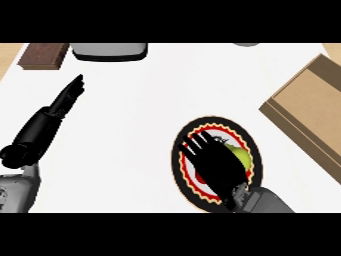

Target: Pick the can from the plate and place it in the cardboard box

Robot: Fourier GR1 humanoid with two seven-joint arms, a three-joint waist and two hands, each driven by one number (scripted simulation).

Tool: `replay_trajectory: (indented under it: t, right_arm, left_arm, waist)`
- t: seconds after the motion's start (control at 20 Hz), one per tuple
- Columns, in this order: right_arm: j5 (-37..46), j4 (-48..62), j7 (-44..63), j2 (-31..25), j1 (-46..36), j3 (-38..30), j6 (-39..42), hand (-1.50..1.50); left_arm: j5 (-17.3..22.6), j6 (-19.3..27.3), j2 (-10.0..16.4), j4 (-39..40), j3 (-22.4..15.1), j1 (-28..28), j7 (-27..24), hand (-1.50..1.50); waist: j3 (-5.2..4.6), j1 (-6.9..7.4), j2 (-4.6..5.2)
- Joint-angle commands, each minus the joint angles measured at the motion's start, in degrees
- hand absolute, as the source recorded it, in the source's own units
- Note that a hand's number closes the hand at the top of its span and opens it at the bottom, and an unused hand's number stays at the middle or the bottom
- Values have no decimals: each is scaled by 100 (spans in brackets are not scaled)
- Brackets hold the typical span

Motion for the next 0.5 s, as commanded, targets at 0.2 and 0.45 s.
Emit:
replay_trajectory:
  t: [0.2,0.45]
  right_arm:
    - [298,734,-1194,-178,-82,59,-758,150]
    - [396,921,-1693,-153,-370,-272,-1501,150]
  left_arm:
    - [-79,-150,-68,91,77,16,-152,0]
    - [-145,-43,-161,421,175,-447,-40,0]
  waist:
    - [1,2,0]
    - [1,-8,9]
